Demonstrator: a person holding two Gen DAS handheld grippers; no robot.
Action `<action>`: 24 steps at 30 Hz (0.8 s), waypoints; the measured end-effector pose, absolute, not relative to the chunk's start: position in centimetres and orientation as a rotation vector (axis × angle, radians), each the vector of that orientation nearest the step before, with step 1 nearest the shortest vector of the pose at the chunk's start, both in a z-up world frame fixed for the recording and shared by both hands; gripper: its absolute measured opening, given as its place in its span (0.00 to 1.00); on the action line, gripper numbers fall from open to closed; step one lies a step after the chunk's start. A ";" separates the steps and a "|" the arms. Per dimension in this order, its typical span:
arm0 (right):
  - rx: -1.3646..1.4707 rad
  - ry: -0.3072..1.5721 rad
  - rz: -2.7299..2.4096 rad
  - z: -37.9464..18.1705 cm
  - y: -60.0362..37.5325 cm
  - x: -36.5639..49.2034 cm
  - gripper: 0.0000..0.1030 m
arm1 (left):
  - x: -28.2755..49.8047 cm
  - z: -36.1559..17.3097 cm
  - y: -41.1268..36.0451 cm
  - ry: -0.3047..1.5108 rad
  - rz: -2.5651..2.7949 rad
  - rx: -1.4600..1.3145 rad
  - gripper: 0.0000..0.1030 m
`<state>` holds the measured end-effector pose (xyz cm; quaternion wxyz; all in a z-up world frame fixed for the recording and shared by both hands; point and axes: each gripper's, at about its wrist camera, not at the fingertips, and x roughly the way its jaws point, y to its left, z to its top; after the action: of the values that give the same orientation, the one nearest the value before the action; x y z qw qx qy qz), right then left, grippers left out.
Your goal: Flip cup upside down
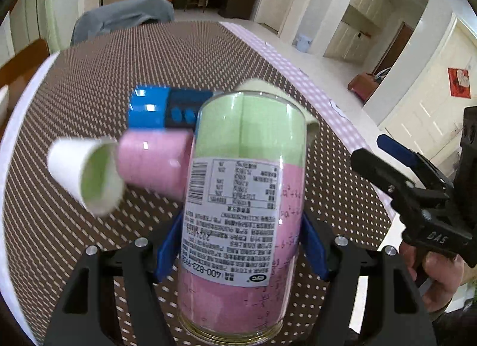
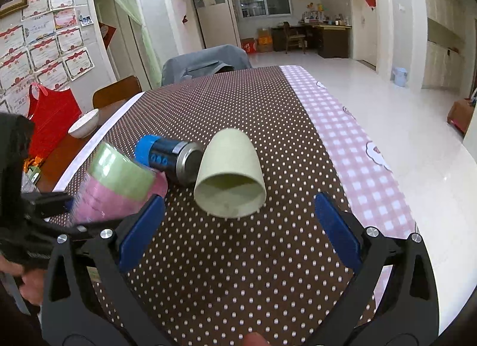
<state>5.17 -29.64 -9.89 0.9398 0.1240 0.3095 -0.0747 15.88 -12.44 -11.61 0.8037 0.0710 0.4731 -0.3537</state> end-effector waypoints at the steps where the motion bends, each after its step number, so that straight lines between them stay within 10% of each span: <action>1: 0.256 0.636 -0.154 -10.1 -29.7 4.9 0.95 | 15.4 -12.1 -12.4 1.019 -0.757 0.147 0.68; 24: 0.359 0.666 -0.083 -11.4 -28.6 3.3 0.95 | 12.4 -10.0 -11.2 0.798 -0.454 0.241 0.80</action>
<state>3.34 -28.57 -11.40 0.9284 0.1752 0.3251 -0.0406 12.42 -11.24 -10.02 0.8894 0.1159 0.3842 -0.2187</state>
